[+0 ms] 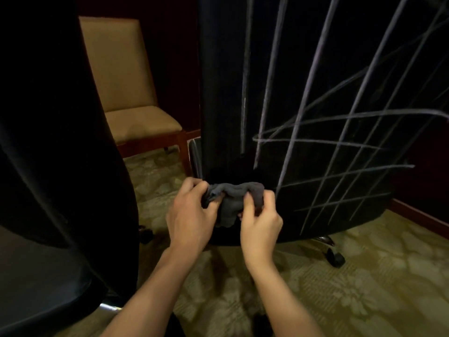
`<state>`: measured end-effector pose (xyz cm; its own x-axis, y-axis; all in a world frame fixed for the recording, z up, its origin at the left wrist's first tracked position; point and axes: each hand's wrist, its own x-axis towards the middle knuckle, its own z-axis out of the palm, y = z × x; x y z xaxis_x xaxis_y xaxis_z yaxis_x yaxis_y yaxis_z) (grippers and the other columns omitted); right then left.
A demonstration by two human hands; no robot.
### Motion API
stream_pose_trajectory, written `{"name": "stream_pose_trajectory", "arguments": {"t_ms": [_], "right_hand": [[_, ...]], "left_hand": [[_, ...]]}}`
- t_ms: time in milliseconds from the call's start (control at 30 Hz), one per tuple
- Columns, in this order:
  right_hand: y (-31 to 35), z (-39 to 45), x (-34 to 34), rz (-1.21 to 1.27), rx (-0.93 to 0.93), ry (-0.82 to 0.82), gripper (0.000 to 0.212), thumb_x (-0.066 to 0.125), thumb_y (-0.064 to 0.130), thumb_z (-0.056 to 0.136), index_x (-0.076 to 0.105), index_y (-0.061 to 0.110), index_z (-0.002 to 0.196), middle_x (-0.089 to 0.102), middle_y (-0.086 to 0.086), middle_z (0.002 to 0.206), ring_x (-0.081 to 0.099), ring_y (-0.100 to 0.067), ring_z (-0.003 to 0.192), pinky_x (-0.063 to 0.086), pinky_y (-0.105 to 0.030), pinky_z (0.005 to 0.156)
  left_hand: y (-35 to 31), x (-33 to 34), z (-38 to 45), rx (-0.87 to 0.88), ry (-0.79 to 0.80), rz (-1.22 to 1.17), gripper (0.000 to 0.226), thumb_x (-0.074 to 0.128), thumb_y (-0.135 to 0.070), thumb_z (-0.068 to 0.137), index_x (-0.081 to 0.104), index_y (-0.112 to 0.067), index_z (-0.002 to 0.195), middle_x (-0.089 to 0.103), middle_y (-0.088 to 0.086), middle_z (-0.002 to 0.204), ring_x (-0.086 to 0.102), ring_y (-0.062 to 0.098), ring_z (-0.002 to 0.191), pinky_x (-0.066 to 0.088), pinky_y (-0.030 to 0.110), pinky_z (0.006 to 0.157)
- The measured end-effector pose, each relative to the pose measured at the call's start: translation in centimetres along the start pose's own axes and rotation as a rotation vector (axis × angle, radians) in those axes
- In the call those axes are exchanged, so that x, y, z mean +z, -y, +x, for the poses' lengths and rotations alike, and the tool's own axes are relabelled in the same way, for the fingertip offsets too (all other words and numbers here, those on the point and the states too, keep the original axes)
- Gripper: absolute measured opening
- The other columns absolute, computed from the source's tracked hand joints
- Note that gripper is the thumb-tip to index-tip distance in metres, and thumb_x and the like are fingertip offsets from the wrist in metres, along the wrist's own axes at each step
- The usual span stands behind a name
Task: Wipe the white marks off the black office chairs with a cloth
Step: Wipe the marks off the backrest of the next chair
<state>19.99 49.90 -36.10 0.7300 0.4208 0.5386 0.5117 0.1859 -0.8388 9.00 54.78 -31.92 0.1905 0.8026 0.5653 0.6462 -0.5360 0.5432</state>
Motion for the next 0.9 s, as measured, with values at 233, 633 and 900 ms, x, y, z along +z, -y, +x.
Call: {"name": "stream_pose_trajectory", "arguments": {"t_ms": [233, 633, 900], "right_hand": [[10.9, 7.7, -0.7, 0.260, -0.023, -0.030, 0.011, 0.067, 0.023, 0.093, 0.061, 0.019, 0.084, 0.069, 0.001, 0.071, 0.071, -0.010, 0.068, 0.061, -0.040, 0.065], [9.0, 4.4, 1.5, 0.052, 0.005, -0.035, 0.013, 0.067, 0.031, 0.092, 0.057, 0.025, 0.086, 0.065, 0.007, 0.071, 0.067, -0.003, 0.064, 0.059, -0.039, 0.061], [13.2, 6.5, 0.9, 0.118, -0.034, -0.096, 0.014, 0.064, 0.026, 0.095, 0.059, 0.023, 0.083, 0.065, 0.007, 0.070, 0.067, -0.001, 0.066, 0.059, -0.034, 0.064]], "left_hand": [[-3.9, -4.3, 6.1, 0.080, -0.324, -0.247, 0.030, 0.065, -0.042, 0.090, 0.047, -0.026, 0.071, 0.049, -0.007, 0.076, 0.051, 0.016, 0.068, 0.028, 0.027, 0.061], [-0.6, -2.8, 5.9, 0.188, -0.192, -0.241, 0.021, 0.075, -0.018, 0.083, 0.056, -0.014, 0.075, 0.049, 0.005, 0.123, 0.047, 0.001, 0.093, 0.036, 0.014, 0.076], [-2.3, -5.1, 8.0, 0.184, -0.230, -0.266, 0.029, 0.063, -0.044, 0.090, 0.065, -0.018, 0.078, 0.054, -0.003, 0.085, 0.059, 0.020, 0.077, 0.044, 0.032, 0.062]]}}
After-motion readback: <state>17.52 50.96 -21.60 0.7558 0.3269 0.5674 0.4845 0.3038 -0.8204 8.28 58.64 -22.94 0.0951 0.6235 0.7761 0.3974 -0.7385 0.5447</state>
